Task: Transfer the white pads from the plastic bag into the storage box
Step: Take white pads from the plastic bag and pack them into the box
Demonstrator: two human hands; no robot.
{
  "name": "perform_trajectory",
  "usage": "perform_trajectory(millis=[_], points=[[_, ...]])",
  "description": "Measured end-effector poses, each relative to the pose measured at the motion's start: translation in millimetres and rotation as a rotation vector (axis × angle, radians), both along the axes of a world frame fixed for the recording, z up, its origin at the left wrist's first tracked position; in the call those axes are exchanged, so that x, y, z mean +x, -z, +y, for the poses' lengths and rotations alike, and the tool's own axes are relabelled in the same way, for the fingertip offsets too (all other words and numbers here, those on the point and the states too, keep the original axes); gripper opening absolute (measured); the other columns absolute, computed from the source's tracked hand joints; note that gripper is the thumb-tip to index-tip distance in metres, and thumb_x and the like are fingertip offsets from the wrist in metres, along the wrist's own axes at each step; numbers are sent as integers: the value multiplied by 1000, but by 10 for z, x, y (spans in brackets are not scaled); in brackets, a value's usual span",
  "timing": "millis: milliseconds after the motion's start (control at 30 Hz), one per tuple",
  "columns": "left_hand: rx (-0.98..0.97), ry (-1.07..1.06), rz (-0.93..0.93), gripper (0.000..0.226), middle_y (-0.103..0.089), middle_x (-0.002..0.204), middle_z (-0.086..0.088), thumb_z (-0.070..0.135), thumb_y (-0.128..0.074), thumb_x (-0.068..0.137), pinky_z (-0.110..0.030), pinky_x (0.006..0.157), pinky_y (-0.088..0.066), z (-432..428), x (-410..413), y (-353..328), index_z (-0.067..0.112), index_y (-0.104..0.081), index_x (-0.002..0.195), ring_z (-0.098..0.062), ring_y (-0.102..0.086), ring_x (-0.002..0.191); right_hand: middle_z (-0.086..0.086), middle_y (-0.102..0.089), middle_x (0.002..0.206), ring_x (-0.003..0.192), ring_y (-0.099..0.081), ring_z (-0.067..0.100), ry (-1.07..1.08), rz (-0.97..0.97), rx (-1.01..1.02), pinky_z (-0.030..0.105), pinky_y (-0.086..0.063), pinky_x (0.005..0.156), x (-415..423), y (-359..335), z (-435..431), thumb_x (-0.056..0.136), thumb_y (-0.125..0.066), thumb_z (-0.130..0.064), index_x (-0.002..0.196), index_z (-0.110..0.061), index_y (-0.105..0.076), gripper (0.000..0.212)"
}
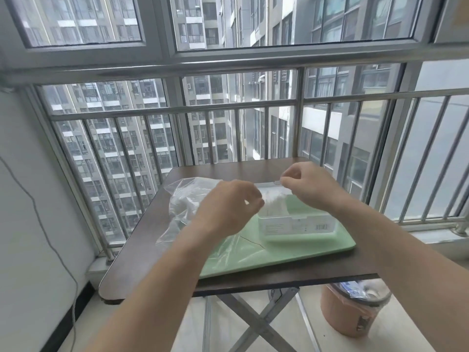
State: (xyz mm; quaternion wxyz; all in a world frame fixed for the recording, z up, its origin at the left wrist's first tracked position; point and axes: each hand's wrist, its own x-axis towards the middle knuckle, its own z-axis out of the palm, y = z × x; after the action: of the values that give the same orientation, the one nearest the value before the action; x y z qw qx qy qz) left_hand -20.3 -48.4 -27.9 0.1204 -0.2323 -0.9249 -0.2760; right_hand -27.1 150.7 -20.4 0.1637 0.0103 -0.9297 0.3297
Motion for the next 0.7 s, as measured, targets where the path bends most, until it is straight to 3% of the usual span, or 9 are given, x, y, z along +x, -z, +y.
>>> perform_trajectory(millis=[100,200,267,333,433,567,633,700], points=[[-89,103,-34,32,-65,110,23,48,-77,79,-32,93,-52,-323,129,-172,38,-70,108,2,-59,98,-6,-71,86,77,-67,8,-128,129,-51,19,-46,65,245,-88,-216,93,-59,-25,94,-16,-70,14],[-269,113,-122,56,-53,121,22,49,-86,66,-27,98,-39,-677,229,-244,42,-65,118,-1,-47,110,0,-72,74,61,-70,14,-273,120,-147,25,-54,58,509,-126,-468,93,-62,-20,85,-12,-70,14],[-379,59,-117,53,-51,125,19,45,-85,71,-31,102,-38,-837,255,-217,44,-64,119,-7,-44,116,2,-73,71,57,-70,17,-334,93,-212,28,-55,54,658,-127,-642,93,-61,-17,84,-9,-70,15],[-411,-38,-25,32,-55,118,18,39,-77,82,-35,98,-46,-909,243,-158,44,-66,111,-9,-52,110,6,-74,71,57,-71,20,-387,35,-276,32,-57,56,763,-102,-808,92,-59,-12,85,-6,-70,15],[-142,-133,82,17,-67,98,19,28,-67,91,-36,83,-58,-923,216,-124,39,-71,105,-3,-65,86,6,-76,81,72,-73,18,-484,-87,-233,32,-60,72,851,-5,-1047,90,-51,-5,92,-7,-73,22],[74,-210,169,19,-71,95,16,25,-65,91,-37,82,-58,-868,209,-161,32,-74,106,-6,-67,84,-1,-62,130,116,-57,12,-474,-110,103,25,-44,100,740,238,-1307,94,-43,-7,130,-14,-61,41],[112,-224,179,20,-72,94,15,23,-66,90,-36,84,-57,-845,211,-172,31,-75,106,-7,-67,85,3,-54,136,123,-51,17,-372,-31,125,27,-41,104,605,360,-1400,93,-43,-5,134,-11,-55,43],[139,-222,166,19,-71,91,17,23,-67,88,-35,83,-58,-833,199,-168,32,-75,103,-6,-67,84,4,-57,129,119,-53,19,-297,39,110,28,-43,98,463,479,-1465,93,-50,-8,129,-12,-57,37]])
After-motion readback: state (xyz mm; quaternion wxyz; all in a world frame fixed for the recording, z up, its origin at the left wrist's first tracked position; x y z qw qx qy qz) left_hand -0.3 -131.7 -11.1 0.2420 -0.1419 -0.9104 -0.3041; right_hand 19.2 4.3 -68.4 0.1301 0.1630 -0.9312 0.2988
